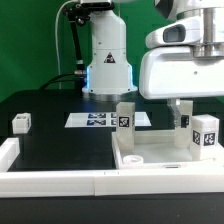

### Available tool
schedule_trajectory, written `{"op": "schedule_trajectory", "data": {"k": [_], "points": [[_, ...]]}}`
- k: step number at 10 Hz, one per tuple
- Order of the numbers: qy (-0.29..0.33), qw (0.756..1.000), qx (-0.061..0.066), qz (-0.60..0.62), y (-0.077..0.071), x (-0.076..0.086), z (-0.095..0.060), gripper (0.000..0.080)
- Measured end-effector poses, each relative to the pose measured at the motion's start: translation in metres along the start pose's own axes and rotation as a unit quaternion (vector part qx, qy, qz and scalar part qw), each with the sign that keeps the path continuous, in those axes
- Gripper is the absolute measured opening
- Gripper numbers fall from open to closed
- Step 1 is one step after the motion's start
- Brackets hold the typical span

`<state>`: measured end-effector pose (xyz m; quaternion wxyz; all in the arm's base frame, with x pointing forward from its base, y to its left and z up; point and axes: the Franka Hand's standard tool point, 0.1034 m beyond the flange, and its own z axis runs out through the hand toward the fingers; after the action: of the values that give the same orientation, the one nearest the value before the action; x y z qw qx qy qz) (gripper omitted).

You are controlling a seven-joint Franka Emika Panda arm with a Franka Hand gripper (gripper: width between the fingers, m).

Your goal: Assemble square table

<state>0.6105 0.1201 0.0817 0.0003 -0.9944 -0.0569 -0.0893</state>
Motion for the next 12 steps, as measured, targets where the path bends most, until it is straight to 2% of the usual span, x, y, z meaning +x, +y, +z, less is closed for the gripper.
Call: {"op": "schedule_trajectory", "data": {"k": [2, 4, 5, 9, 11, 12], "points": [[0.000, 1.000, -0.002, -0.024, 0.0002, 0.0000, 0.0000, 0.0649], [0.000, 1.000, -0.002, -0.024, 0.0002, 0.0000, 0.0000, 0.0389], [0.000, 1.000, -0.002, -0.024, 0.0002, 0.0002, -0.0001, 0.0289], [0.000, 1.000, -0.002, -0.005, 0.0003, 0.0001, -0.0001, 0.0291], [0.000, 0.996, -0.001, 0.088, 0.0006, -0.0004, 0.0002, 0.0290], [0.005, 0.987, 0.002, 0.163, 0.0018, -0.0009, 0.0003, 0.0291]]}}
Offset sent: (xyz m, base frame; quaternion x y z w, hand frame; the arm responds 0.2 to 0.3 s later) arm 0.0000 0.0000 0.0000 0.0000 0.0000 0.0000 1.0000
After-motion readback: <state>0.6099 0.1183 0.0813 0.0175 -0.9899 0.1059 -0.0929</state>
